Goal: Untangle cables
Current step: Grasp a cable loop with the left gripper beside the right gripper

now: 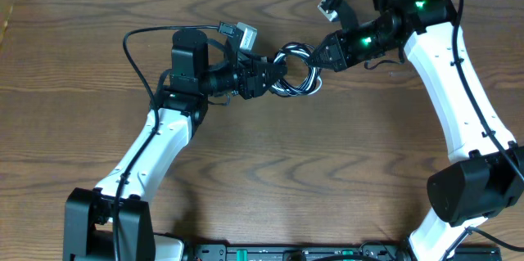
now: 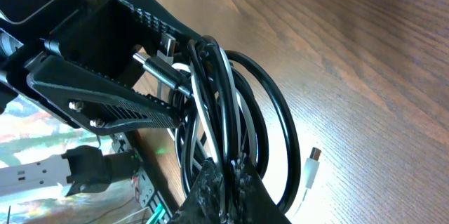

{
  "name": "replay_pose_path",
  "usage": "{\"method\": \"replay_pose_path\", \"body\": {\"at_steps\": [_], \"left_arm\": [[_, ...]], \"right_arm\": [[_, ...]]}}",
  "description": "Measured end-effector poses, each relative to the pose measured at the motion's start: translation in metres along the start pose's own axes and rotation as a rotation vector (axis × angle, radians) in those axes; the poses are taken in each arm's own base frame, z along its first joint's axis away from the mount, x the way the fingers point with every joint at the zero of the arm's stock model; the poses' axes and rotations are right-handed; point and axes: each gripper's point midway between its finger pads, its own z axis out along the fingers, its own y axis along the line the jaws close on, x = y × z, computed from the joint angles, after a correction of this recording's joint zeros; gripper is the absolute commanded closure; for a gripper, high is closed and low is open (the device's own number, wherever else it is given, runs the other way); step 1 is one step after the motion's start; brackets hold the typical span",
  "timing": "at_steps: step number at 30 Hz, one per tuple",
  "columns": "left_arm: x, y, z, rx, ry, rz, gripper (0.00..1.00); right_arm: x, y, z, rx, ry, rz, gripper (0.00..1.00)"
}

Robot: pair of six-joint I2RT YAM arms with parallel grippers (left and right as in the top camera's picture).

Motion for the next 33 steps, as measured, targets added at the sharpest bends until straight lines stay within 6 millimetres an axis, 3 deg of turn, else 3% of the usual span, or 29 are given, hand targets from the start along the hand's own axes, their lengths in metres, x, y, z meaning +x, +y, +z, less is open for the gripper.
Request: {"method": "replay_pose_path", "body": {"at_steps": [2,6,10,13,26,29,33], "left_arm": [[0.000,0.000,0.000,0.000,0.000,-0.004,0.48],[0.000,0.000,0.000,-0.001,0.000,-0.026,0.66],[0.000,0.000,0.000,-0.001,-0.001,-0.032,0.74],[-0.001,0.001,0.000,-0.003,-0.002,-0.042,0.92],[-0.003,0.003,-0.003,-0.006,-0.009,-0.047,0.92],[-0.006,0.001,-0.008,-0.005,-0.019,-0.045,0.92],[-0.019,0.001,-0.026,-0.024,-0.060,-0.030,0.92]], "right_arm": [[0.000,0.000,0.000,-0.001,0.000,0.000,0.99],[0.000,0.000,0.000,-0.003,0.000,0.000,0.99],[0.000,0.001,0.000,-0.003,0.000,0.000,0.99],[0.000,0.001,0.000,-0.005,0.001,0.001,0.99],[0.003,-0.006,0.001,0.041,0.014,0.002,0.99],[0.007,-0.019,0.002,0.130,0.032,0.034,0.98],[0.014,-0.052,-0.010,0.306,0.053,0.093,0.92]]}}
